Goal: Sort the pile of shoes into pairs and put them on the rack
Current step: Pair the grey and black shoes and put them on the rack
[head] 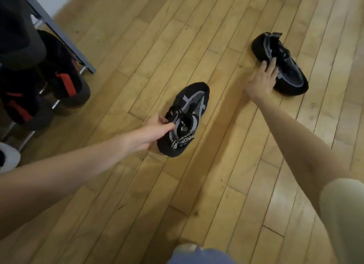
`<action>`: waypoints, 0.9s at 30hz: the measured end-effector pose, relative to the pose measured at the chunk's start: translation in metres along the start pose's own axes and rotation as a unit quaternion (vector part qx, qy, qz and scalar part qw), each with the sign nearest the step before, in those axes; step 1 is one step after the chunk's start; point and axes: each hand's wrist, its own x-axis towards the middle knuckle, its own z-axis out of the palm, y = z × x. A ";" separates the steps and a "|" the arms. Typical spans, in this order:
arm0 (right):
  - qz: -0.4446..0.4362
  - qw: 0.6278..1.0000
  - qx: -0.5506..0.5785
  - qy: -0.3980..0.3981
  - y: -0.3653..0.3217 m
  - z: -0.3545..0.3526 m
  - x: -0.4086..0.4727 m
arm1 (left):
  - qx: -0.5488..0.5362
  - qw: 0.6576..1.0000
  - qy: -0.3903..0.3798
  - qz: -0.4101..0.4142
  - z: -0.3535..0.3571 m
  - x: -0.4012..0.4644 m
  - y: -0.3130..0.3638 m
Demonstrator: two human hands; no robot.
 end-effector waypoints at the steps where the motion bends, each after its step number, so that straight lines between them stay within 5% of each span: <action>1: 0.012 1.000 -0.022 0.002 0.001 -0.003 0.015 | -0.024 1.000 0.017 0.010 -0.004 0.005 0.009; 7: 0.005 0.991 -0.132 -0.001 0.009 -0.003 0.050 | -0.018 0.995 0.053 0.082 -0.009 0.015 0.044; 12: 0.004 0.996 -0.090 -0.002 0.007 -0.012 0.035 | -0.025 0.994 0.062 0.081 -0.008 0.008 0.044; 21: -0.136 0.989 0.050 0.031 0.027 0.004 -0.104 | 0.003 0.991 0.114 0.074 -0.039 -0.027 0.013; 27: 0.032 0.977 0.208 0.037 0.011 0.004 -0.198 | -0.004 0.985 0.162 0.056 -0.066 -0.059 -0.017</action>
